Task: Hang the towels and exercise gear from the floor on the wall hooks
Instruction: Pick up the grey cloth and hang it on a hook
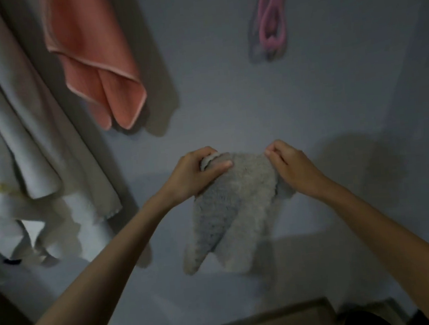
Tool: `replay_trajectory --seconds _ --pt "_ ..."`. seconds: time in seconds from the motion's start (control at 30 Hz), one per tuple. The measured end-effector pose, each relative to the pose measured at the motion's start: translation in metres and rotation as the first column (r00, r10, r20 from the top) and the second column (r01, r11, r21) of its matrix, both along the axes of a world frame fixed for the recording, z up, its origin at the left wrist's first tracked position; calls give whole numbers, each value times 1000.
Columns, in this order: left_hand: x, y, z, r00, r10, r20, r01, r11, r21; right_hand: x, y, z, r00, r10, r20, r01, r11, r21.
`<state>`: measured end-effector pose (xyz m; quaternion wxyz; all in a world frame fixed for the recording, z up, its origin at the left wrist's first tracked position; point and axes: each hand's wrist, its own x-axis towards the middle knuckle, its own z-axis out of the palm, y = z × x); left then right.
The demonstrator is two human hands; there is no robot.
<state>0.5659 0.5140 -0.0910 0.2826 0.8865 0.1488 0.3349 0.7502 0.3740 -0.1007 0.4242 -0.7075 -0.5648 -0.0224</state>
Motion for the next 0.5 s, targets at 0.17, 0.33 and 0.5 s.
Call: replay_trajectory --seconds 0.17,0.33,0.5 --pt "-9 14 47 984 119 -136 -100 985 139 3 8 66 1000 -16 27 11 982 191" --pt "-31 36 85 986 163 -29 -165 982 -97 16 12 110 1000 14 25 -19 976 216" --pt "-31 22 122 967 163 196 -112 962 -249 14 20 120 997 72 -9 -72 997 19"
